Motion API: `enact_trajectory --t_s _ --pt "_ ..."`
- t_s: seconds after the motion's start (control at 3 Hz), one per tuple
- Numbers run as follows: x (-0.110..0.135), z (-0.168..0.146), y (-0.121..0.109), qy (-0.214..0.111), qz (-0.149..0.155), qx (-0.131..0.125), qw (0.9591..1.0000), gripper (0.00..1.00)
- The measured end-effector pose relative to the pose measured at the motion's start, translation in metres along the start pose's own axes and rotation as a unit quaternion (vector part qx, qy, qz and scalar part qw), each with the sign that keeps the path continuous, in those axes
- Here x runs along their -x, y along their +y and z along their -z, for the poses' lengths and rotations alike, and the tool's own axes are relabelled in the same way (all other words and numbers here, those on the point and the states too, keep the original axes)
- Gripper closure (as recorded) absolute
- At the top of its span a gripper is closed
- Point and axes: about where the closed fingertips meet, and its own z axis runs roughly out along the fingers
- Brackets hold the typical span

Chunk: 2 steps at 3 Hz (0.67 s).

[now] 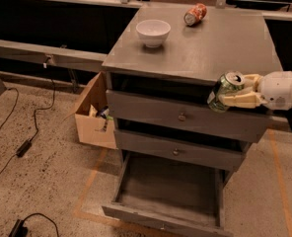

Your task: Pick green can from bottom drawer and place on counter

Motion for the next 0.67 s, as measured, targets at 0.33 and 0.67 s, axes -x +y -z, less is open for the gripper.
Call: enact_trajectory --t_s 0.33,0.67 --pt "0.000 -0.001 0.001 0.000 0.000 0.001 1.0000 1.00" --pt "0.013 0.020 -0.015 -0.002 -0.018 -0.037 0.9992 1.00"
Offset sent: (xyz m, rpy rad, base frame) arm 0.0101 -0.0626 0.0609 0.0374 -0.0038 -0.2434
